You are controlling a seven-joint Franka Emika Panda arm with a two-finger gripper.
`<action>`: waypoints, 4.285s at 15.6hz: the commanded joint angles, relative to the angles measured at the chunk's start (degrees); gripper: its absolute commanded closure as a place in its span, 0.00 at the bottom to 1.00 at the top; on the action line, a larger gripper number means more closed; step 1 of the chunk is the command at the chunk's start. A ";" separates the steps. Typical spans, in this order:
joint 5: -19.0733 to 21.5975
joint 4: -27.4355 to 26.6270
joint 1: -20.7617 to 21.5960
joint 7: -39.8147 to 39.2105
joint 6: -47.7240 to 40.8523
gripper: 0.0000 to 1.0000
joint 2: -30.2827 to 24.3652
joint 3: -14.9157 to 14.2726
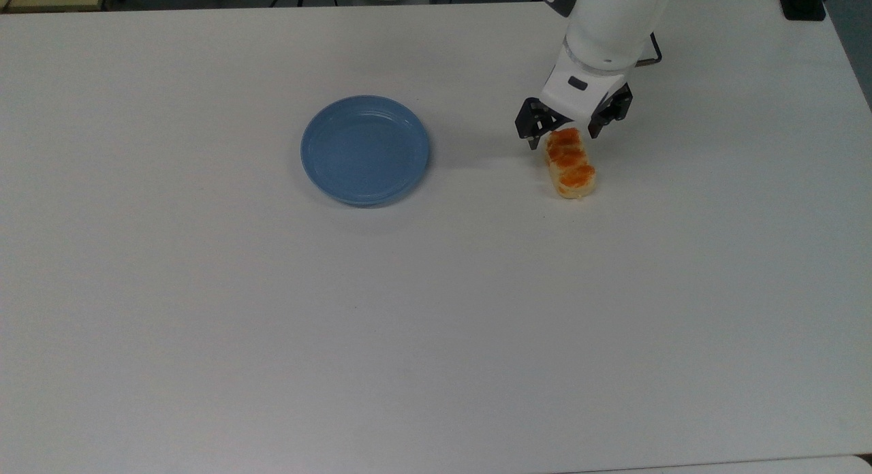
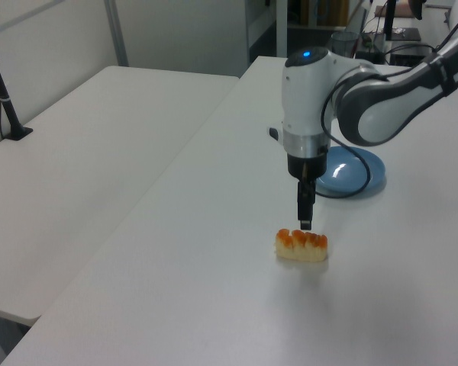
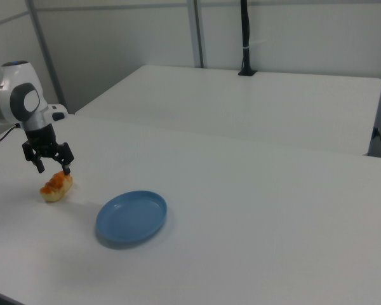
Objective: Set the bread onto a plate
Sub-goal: 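Lower the gripper around the bread roll and close it, then lift the held bread roll and carry it over the blue plate, then lower the bread roll onto the plate and open the gripper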
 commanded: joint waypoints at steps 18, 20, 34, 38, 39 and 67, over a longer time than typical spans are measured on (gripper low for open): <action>-4.10 -1.57 1.23 6.73 8.72 0.72 5.74 1.96; -4.10 -1.39 1.05 6.55 8.11 0.72 5.13 1.96; -3.49 -0.51 -1.85 -13.82 -8.68 0.71 -4.98 -12.08; -3.22 -1.04 -1.67 -19.54 -9.21 0.69 -5.16 -19.12; -3.22 -1.30 -1.59 -20.77 -9.30 0.69 -5.16 -20.52; -3.22 -13.52 -1.76 -19.82 3.89 0.00 -7.35 -23.52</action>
